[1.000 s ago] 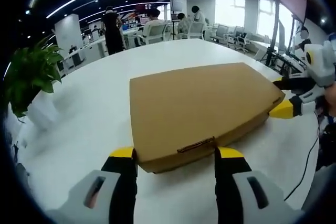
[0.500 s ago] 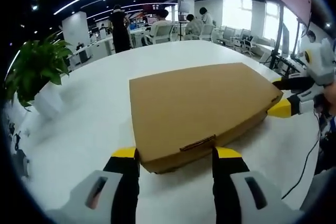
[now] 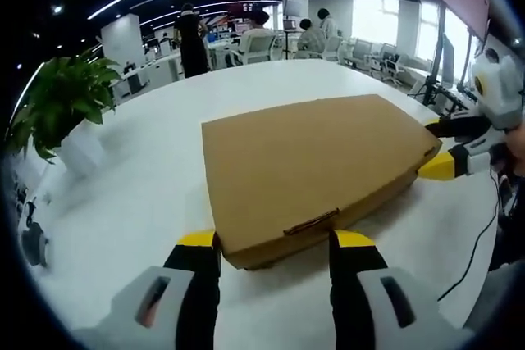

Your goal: Operate the shoe box by opening the lid, removing the specified soft item, and placing it in the target area until the item is outside and the box remains undamaged.

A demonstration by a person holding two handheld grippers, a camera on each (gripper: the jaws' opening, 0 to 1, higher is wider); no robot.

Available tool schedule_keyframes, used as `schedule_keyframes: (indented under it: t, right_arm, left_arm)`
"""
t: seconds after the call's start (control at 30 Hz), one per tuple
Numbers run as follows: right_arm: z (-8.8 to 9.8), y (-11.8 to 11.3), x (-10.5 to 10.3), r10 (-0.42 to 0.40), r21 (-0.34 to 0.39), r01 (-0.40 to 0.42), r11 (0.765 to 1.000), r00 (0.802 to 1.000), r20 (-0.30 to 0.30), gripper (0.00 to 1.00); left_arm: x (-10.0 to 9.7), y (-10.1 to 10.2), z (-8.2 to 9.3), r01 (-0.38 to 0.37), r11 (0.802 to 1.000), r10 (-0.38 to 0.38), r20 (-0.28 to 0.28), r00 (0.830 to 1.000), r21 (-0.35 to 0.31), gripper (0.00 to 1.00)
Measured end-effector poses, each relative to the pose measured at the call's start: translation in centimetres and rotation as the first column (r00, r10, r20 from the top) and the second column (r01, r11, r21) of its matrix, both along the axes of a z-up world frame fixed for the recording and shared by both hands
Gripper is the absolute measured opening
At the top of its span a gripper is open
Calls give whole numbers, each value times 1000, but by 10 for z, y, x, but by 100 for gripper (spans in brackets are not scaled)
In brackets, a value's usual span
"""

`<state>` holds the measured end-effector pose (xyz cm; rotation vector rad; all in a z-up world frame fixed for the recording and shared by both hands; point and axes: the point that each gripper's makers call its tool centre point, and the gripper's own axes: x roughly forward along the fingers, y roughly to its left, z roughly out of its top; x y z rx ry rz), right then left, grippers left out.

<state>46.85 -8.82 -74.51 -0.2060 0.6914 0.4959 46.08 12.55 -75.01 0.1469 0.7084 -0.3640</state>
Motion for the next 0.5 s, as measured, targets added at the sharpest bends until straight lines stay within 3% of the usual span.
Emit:
schedule_keyframes:
  t: [0.5]
  right_arm:
    - [1,3,-26,17,-6,-17,1000,1000,0,64]
  left_arm:
    - [-28,3,1,-25,1000,25,-6,1000,4,52]
